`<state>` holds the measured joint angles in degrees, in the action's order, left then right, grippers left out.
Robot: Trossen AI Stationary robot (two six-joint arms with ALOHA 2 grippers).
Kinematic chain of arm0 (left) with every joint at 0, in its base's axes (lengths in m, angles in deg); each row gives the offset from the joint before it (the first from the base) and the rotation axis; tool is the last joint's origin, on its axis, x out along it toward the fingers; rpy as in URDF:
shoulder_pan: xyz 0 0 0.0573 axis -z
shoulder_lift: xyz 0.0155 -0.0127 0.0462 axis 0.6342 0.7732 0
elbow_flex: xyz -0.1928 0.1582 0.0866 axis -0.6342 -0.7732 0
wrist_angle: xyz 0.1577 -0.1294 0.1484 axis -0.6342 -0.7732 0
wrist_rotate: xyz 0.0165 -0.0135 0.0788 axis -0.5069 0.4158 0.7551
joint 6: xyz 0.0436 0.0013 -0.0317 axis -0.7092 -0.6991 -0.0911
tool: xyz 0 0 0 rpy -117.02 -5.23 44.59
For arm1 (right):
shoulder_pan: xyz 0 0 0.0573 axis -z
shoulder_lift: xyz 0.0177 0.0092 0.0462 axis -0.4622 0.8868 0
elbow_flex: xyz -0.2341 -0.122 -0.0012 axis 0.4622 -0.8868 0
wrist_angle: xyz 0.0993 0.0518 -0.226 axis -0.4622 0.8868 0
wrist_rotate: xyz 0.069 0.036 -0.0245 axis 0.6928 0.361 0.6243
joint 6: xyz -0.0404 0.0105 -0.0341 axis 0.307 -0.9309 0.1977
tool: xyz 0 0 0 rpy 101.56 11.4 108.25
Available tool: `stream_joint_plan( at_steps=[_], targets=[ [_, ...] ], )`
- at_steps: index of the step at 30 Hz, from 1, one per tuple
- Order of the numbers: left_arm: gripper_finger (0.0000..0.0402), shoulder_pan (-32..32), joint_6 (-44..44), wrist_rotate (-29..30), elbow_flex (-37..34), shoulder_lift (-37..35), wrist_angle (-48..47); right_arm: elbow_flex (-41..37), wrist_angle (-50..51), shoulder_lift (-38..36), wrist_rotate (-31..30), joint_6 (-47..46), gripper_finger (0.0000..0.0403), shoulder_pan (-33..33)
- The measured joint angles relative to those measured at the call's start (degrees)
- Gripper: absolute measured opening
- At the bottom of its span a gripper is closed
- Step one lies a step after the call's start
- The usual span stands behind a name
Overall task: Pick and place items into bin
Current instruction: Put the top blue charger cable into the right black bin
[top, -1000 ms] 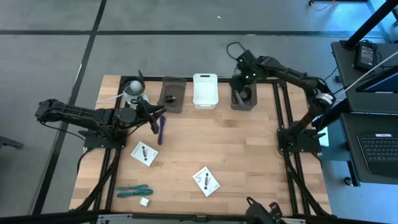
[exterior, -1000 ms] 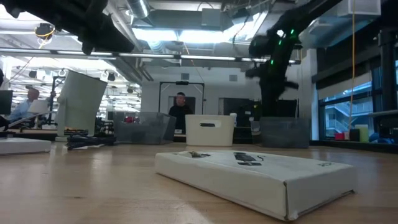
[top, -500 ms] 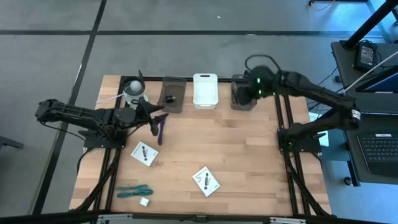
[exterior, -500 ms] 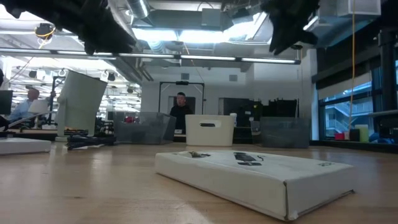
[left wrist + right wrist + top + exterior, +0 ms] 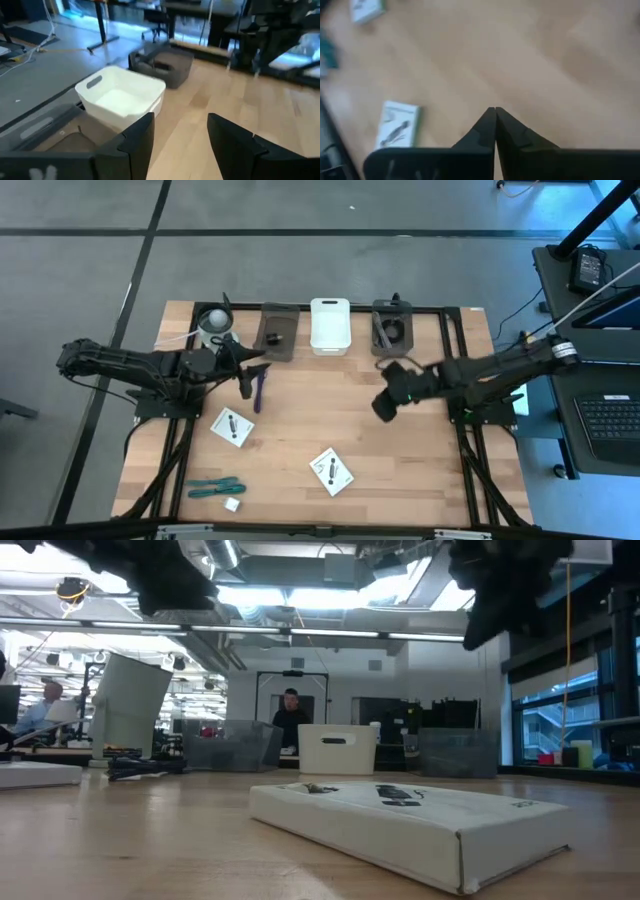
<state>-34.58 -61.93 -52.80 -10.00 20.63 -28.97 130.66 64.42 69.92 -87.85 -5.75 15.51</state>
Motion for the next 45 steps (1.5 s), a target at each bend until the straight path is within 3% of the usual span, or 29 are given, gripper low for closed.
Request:
stream_joint_plan(
  at_steps=[5, 13, 22, 30, 36, 45],
  targets=[
    [0.0178, 0.00, 0.87, -3.47, 5.68, 1.86, -14.30, -7.94, -14.28, -0.01, 0.01, -1.51, 0.0004, -4.98],
    [0.0178, 3.57, 4.38, -7.13, 17.61, 11.56, -37.03, -12.03, -14.12, 0.01, -0.06, -2.58, 0.0003, -6.64],
    [0.0177, 12.87, 25.54, -15.51, 31.05, 29.38, -60.90, -12.21, -13.29, 0.01, 0.10, 8.01, 0.0006, -6.62],
    [0.0177, 24.08, 45.71, -22.85, 33.90, 40.07, -60.58, -12.21, -13.19, 0.01, 0.40, 18.33, 0.0007, -6.62],
    [0.0177, 35.97, 50.57, -22.97, 33.90, 45.03, -54.66, -12.21, -13.20, 0.01, 0.56, 22.38, 0.0007, -6.57],
    [0.0177, 49.79, 55.87, -23.30, 33.90, 51.21, -54.10, -12.21, -13.65, 0.01, 0.61, 21.05, 0.0007, -6.57]
  ],
)
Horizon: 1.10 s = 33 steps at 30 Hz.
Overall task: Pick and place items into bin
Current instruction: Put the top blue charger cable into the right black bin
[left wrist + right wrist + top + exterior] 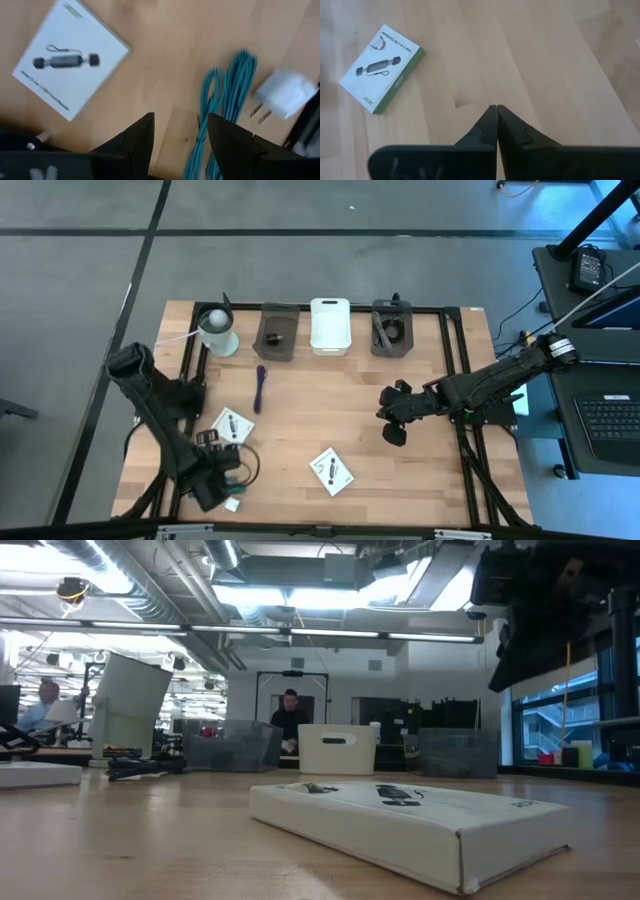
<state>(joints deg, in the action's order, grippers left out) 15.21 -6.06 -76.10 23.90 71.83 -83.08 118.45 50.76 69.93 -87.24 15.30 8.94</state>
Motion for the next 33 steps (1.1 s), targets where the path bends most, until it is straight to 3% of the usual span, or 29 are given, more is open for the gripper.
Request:
stream_joint_plan(
  at_steps=[7, 24, 29, 33],
  targets=[
    [0.0177, 3.27, -4.97, -7.51, 0.00, 5.50, 0.60, 0.00, -1.82, 0.00, -0.07, -1.88, 0.0007, 0.00],
    [0.0168, 3.04, -8.80, -9.78, -1.90, 14.68, 9.33, 0.00, -3.64, 0.00, -0.13, -4.59, 0.0007, 0.00],
    [0.0131, 2.60, -6.94, -10.80, -3.05, 15.08, 10.36, 0.00, -4.04, 0.00, -0.15, -4.54, 0.0007, 0.00],
    [0.0059, 1.48, -6.60, -11.26, -3.19, 14.50, 10.77, 0.00, -4.06, 0.00, -0.15, -4.38, 0.0007, 0.00]
  ],
)
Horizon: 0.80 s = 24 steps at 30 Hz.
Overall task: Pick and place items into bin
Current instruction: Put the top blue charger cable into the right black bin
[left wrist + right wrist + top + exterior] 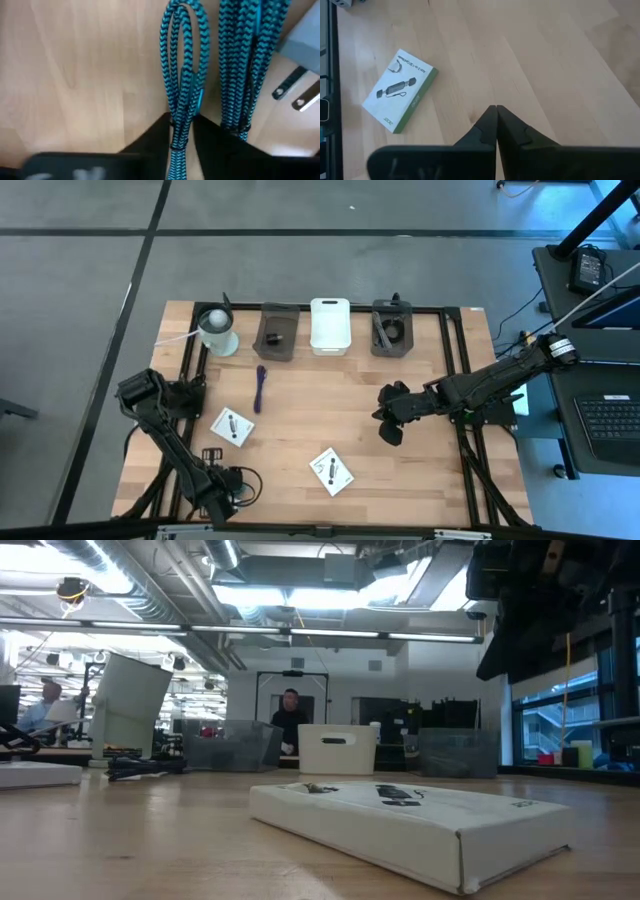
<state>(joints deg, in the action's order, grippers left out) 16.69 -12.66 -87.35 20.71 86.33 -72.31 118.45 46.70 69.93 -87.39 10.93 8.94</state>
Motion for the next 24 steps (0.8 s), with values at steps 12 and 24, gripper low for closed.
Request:
stream_joint_plan(
  at_steps=[12, 24],
  targets=[
    [0.0014, -5.37, 13.50, 18.98, -0.24, -15.20, -6.66, 0.00, 0.15, 0.00, -0.02, 0.31, 0.0007, 0.00],
    [0.0014, -27.15, -8.95, 42.70, -0.15, -27.68, 8.03, 0.00, -2.65, 0.00, -9.30, -4.86, 0.0019, 1.50]
  ],
)
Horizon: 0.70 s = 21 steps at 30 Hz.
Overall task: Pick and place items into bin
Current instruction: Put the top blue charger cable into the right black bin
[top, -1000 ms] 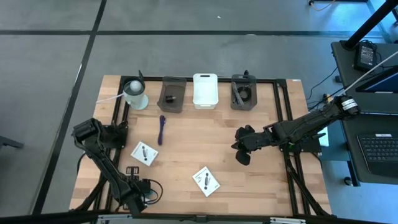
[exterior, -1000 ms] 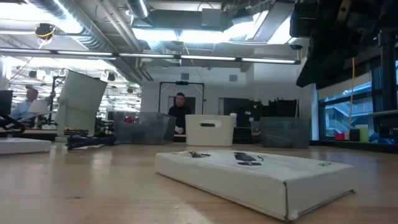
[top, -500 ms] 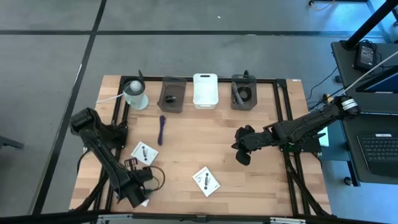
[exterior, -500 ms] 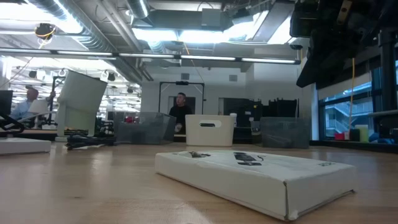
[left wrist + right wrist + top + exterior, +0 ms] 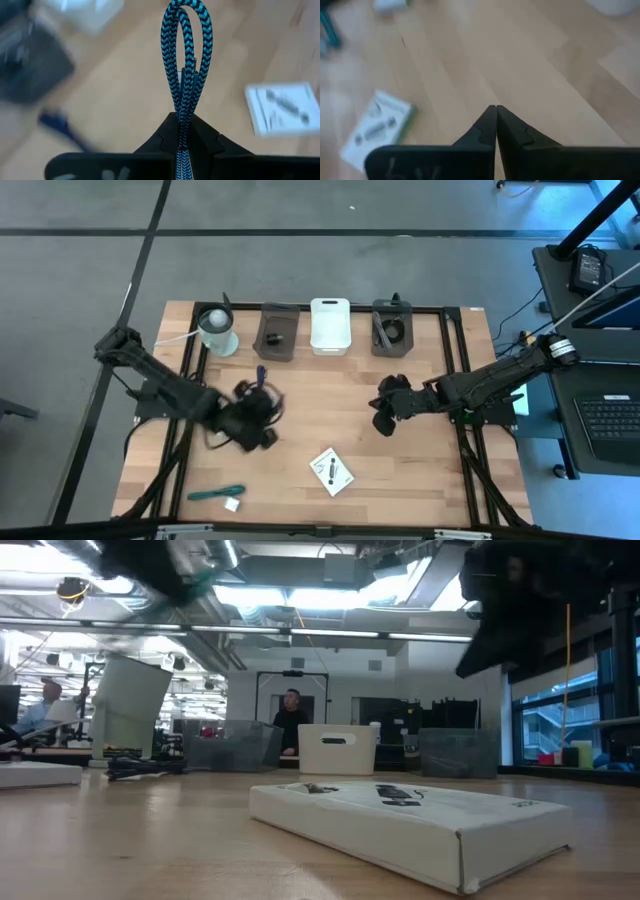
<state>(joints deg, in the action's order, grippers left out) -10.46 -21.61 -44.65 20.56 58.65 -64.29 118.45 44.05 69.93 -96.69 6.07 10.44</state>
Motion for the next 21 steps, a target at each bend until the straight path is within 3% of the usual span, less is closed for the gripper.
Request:
stream_joint_plan(
  at_steps=[5, 10, 17, 21],
  targets=[
    [0.0014, -12.08, -22.45, -2.38, 0.00, 1.74, 19.72, 0.00, -10.42, -0.13, -0.01, 2.17, 0.0067, 3.14],
    [0.0014, -22.40, -38.47, -13.58, 0.02, 3.78, 35.24, 0.00, -22.13, -2.11, -0.07, 11.24, 0.0117, 5.82],
    [0.0014, -31.32, -49.74, -28.10, 0.04, 7.25, 49.03, 0.03, -35.09, -3.89, -0.22, 24.00, 0.0152, 9.75],
    [0.0014, -34.53, -52.90, -34.36, 0.07, 8.91, 55.04, 1.54, -35.60, -3.63, -0.01, 27.11, 0.0158, 11.66]
  ],
)
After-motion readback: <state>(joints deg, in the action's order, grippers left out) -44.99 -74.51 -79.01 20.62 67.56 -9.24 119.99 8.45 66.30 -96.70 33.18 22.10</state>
